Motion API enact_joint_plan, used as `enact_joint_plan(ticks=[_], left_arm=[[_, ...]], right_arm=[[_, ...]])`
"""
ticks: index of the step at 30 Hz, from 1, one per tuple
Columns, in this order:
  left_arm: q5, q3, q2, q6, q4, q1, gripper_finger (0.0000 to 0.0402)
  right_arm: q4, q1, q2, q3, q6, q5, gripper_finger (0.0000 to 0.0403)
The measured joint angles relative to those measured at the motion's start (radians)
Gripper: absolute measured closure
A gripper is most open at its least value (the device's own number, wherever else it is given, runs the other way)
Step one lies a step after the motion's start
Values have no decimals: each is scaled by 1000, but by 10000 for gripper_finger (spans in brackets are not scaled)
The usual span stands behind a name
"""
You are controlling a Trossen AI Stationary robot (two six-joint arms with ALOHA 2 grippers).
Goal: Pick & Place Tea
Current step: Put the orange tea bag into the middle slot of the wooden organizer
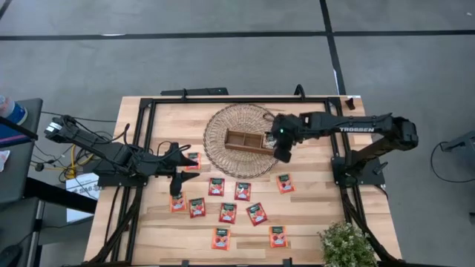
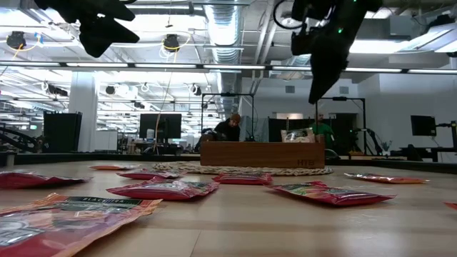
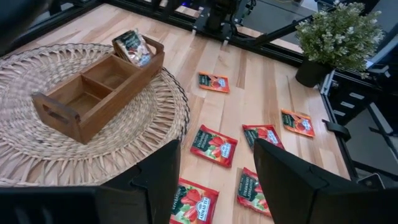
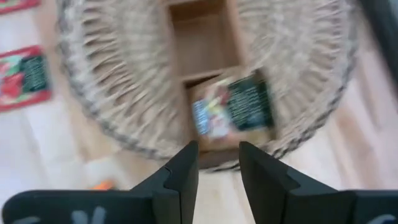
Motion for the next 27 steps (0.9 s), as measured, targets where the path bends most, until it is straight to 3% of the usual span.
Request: enact_joint_plan(ticks=[11,15,21,27], left_arm=[[74,0,0,-86,-5,0,205],[74,0,0,-129,-5,0,205],[74,0,0,-210,-5,0,205],[74,0,0,-215,-5,0,205]], right_arm=[[-106,415,0,-2,322,-3,296],[-126,550,0,-20,511,-1,296],[-103,650,1,-45,706,23,296],[-81,666,1,-104,657,23,296]])
